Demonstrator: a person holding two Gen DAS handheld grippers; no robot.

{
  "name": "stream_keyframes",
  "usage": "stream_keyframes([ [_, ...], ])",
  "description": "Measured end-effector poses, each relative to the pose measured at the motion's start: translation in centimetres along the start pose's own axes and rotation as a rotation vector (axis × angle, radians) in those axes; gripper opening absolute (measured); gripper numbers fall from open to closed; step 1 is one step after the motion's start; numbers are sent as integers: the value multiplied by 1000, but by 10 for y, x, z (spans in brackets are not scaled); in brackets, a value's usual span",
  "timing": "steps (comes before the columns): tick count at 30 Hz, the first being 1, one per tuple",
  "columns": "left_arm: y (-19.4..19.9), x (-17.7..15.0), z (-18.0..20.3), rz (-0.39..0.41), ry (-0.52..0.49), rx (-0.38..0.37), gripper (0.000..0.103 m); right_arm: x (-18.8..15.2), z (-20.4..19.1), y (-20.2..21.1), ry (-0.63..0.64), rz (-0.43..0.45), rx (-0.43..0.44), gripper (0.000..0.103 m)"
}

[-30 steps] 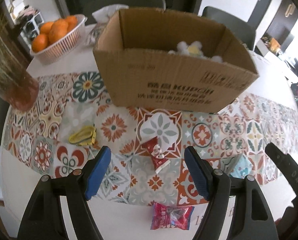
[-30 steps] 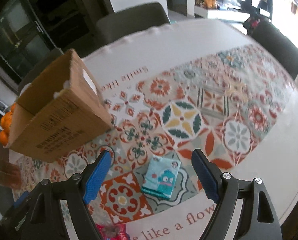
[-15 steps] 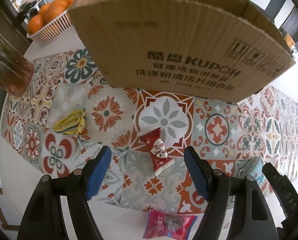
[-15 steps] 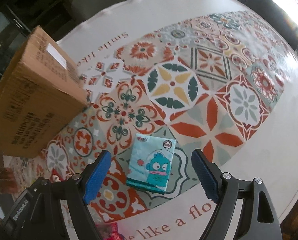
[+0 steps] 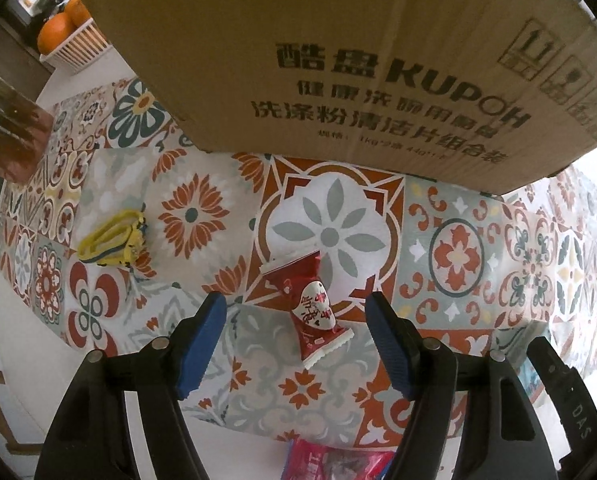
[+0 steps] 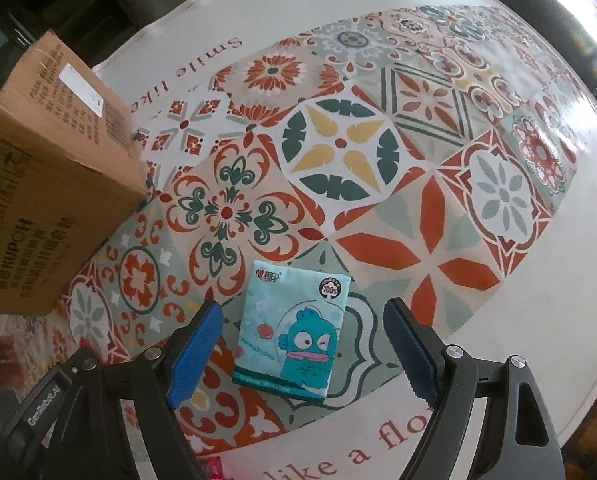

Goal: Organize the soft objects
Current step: 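Move the left tool to the red candy bag while the right tool approaches the teal tissue pack, then grasp the red candy bag with the left tool while the right tool grasps the teal tissue pack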

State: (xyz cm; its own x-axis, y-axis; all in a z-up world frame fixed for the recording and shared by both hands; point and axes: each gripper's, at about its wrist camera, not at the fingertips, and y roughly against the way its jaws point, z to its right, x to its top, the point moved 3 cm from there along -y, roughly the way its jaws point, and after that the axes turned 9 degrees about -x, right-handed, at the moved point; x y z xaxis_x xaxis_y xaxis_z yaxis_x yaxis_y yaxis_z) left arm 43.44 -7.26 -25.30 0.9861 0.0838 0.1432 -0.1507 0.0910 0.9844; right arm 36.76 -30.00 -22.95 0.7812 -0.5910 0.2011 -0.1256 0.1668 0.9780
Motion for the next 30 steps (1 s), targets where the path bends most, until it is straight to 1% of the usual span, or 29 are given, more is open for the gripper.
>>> stream_keyframes([
  [2, -5, 0, -2, 0, 4, -4, 71, 1, -2, -3, 5, -7, -2, 84],
  [4, -10, 1, -4, -8, 16, 0, 66, 4, -4, -8, 9, -14, -8, 84],
  [8, -22, 5, -9, -30, 31, 1, 64, 2, -8, -13, 19, -26, -16, 84],
  [11, -23, 5, -11, -25, 45, -6, 62, 0, -10, -15, 23, -32, -22, 82],
  [12, -23, 6, -11, -24, 42, -7, 60, 0, -9, -16, 22, -33, -20, 82],
  [14, -22, 5, -9, -23, 43, -25, 52, -2, -10, -17, 19, -36, -12, 74],
  [15, -22, 4, -9, -24, 45, -35, 47, -2, -10, -17, 17, -38, -8, 68],
  [16, -21, 4, -8, -26, 45, -45, 43, -1, -10, -19, 17, -42, -4, 66],
  [17, -21, 4, -6, -27, 41, -52, 40, -2, -11, -20, 18, -36, -7, 64],
  [19, -20, 3, -5, -25, 28, -60, 32, -2, -11, -22, 18, -32, 6, 60],
  [22, -17, -1, -1, -26, -10, -64, 26, -2, -9, -19, 27, -28, 13, 59],
  [27, -15, -5, 0, -32, -81, -91, 25, -9, -6, -7, 47, -19, 40, 58],
  [30, -14, -9, 0, -29, -110, -106, 24, -17, -12, 2, 75, -2, 59, 58],
])
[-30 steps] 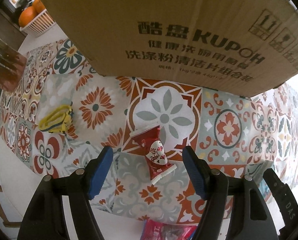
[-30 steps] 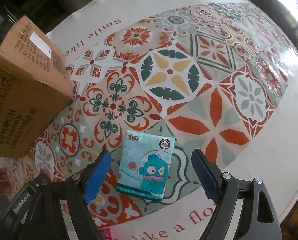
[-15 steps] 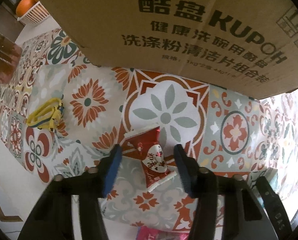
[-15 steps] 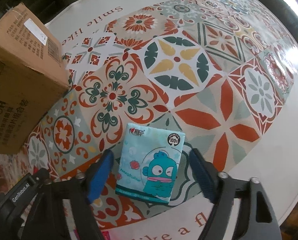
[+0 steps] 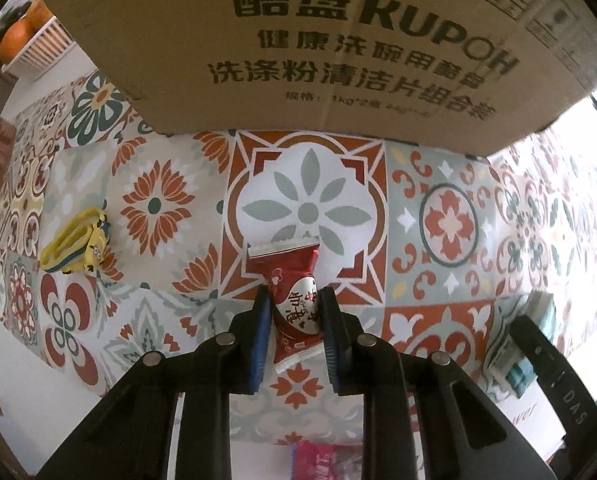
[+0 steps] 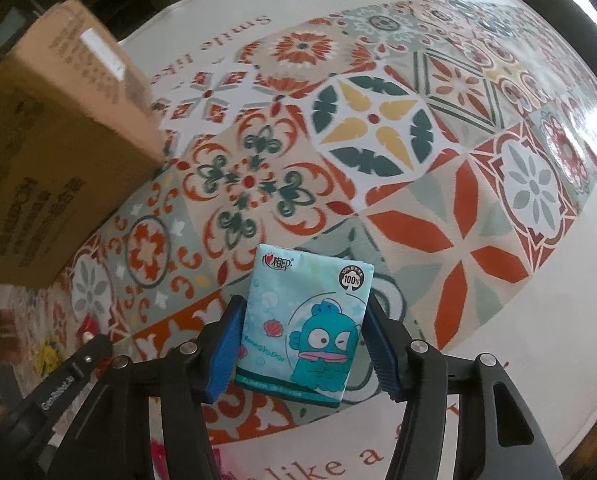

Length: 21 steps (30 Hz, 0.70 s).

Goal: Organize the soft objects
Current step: 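Grasp the red candy bag with the left tool while the right tool grasps the teal tissue pack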

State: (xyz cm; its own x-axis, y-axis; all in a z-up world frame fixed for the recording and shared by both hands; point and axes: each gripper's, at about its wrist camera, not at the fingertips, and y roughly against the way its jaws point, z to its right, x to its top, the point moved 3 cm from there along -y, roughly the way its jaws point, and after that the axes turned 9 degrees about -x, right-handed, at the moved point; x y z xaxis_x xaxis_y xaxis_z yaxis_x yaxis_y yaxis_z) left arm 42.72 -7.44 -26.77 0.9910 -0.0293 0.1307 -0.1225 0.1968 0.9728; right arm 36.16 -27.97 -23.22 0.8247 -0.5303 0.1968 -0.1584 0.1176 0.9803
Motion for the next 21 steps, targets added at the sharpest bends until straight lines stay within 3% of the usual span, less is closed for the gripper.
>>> stream_keyframes([
  [12, 34, -27, -11, 84, -79, -39, 24, -22, -32, 27, 103, 47, 80, 58],
  [21, 81, -39, -13, 163, -104, -71, 24, -15, -40, 55, 184, 129, 121, 58],
])
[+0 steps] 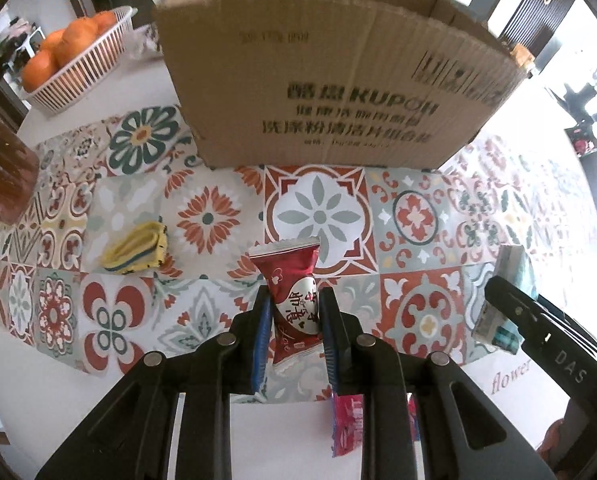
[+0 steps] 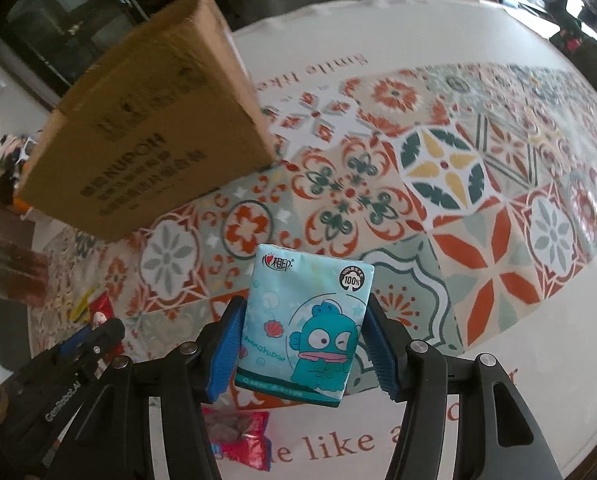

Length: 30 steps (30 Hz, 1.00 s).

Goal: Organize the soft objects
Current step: 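Grasp the red candy bag with the left tool while the right tool grasps the teal tissue pack, then carry the candy bag with the left tool while the right tool carries the tissue pack over the box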

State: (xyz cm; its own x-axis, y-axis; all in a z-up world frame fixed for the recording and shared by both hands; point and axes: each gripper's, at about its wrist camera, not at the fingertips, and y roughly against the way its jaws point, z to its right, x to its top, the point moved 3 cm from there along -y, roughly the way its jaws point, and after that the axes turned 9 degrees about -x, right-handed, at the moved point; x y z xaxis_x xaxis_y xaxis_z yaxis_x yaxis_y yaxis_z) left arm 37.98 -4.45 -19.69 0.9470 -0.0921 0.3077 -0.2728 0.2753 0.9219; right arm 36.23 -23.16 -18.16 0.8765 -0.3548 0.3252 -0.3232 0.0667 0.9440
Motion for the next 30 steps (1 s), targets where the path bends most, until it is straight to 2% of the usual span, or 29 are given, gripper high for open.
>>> stream_keyframes([
  [13, 54, 18, 13, 130, -23, -51, 24, 10, -18, 59, 72, 148, 63, 58],
  [20, 86, 27, 22, 220, -46, -49, 24, 17, -24, 86, 92, 208, 88, 58],
  [30, 120, 39, 31, 298, -72, -71, 24, 30, -33, 119, 123, 291, 133, 58],
])
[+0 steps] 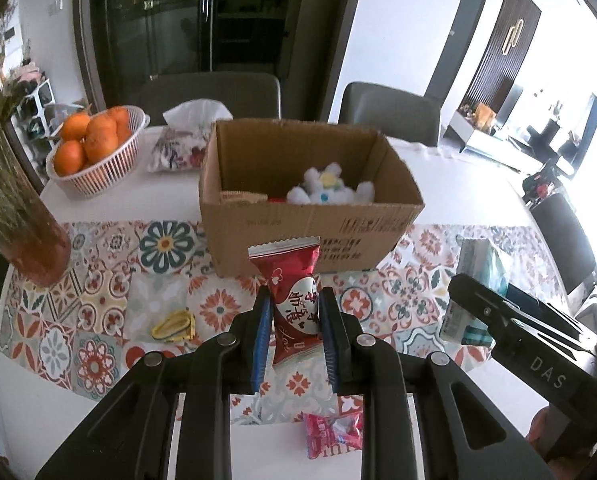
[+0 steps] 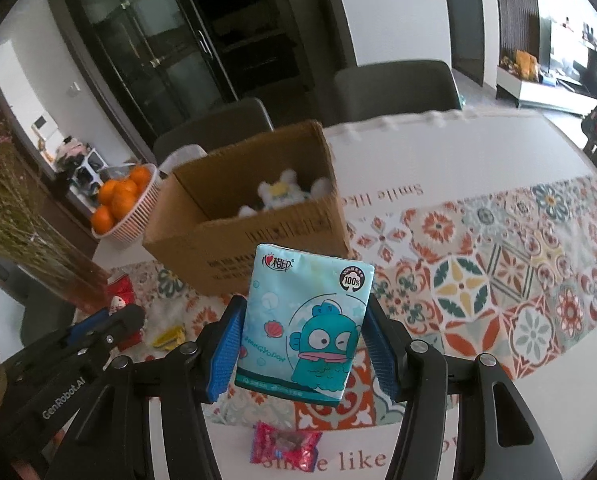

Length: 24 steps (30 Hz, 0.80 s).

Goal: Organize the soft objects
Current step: 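Carry the candy bag with the left tool while the right tool carries the tissue pack over the box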

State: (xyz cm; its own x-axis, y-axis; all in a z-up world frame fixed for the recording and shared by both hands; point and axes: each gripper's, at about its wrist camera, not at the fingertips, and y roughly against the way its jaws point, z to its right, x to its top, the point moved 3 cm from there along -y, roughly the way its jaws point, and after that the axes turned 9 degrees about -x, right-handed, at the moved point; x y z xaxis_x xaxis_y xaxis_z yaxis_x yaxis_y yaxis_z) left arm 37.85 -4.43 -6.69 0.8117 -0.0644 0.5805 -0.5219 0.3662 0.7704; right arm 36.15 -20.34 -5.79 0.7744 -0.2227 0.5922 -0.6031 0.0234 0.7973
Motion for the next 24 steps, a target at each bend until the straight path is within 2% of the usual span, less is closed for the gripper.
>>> stream_keyframes([
  [13, 23, 32, 2, 77, -32, 9, 24, 36, -16, 18, 43, 84, 36, 58],
  [24, 24, 55, -1, 109, -47, 17, 24, 63, -28, 17, 78, 125, 53, 58],
])
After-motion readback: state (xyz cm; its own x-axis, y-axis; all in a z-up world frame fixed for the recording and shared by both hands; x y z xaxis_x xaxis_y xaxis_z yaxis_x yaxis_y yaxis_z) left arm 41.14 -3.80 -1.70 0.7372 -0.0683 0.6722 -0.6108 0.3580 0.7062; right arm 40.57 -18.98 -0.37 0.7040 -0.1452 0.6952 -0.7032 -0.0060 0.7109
